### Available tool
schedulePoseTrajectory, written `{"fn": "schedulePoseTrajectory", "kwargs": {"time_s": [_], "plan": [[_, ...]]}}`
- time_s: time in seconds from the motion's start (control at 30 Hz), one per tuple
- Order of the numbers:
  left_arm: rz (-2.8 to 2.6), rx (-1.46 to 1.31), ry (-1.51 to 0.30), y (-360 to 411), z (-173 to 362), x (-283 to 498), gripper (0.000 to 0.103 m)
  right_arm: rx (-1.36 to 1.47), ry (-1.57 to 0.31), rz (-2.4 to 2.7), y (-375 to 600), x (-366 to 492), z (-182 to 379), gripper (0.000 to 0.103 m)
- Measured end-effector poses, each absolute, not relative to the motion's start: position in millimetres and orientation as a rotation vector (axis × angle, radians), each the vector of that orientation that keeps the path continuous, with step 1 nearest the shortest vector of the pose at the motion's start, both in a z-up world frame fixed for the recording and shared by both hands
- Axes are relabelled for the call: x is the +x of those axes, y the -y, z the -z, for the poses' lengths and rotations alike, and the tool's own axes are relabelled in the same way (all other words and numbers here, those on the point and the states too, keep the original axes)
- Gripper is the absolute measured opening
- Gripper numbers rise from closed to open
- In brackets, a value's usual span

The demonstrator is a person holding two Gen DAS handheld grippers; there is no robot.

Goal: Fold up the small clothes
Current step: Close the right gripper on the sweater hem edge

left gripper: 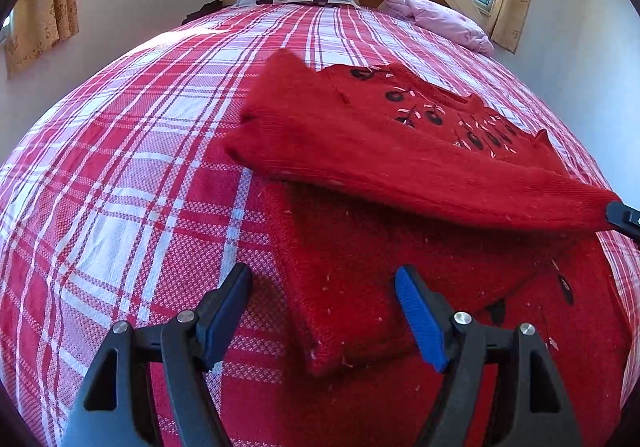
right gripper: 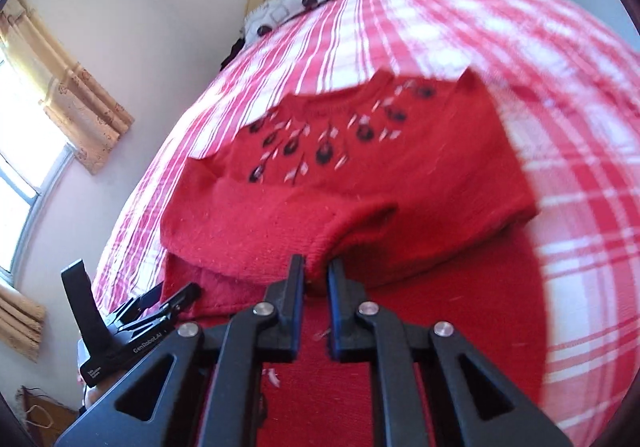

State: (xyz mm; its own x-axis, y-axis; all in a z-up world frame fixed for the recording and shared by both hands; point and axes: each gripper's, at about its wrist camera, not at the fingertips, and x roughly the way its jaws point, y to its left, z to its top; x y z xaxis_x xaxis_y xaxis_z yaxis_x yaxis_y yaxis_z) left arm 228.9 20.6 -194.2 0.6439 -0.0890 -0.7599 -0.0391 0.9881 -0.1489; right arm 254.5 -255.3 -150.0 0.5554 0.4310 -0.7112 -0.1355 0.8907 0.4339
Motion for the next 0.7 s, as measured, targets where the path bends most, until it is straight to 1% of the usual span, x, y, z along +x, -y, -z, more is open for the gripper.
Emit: {"fn": "schedulePoseTrajectory", "kwargs": {"time_s": [0.3, 0.4, 0.53, 0.7], "plan": [[0.018, -0.137, -0.876, -19.5, 194.0, 228.7, 0.075, 0.311, -0.905, -0.218, 307.0, 227.6, 161.9, 0.013], [0.014, -0.129, -0.877, -18.4, 194.2, 228.7, 0.075, 0.306, -0.931, -0.215, 308.4, 227.0, 170.5, 0.013], [0.015, -0.132, -0.877, -18.1, 194.0, 229.1, 0.075, 0.276, -0.987, -0.225, 303.7, 229.9, 195.4, 0.015], [0.028, -0.164, -0.868, -21.1, 192.6, 227.6, 0.075, 0.299, -0.974, -0.242, 312.1, 224.7, 193.8, 0.015]]}}
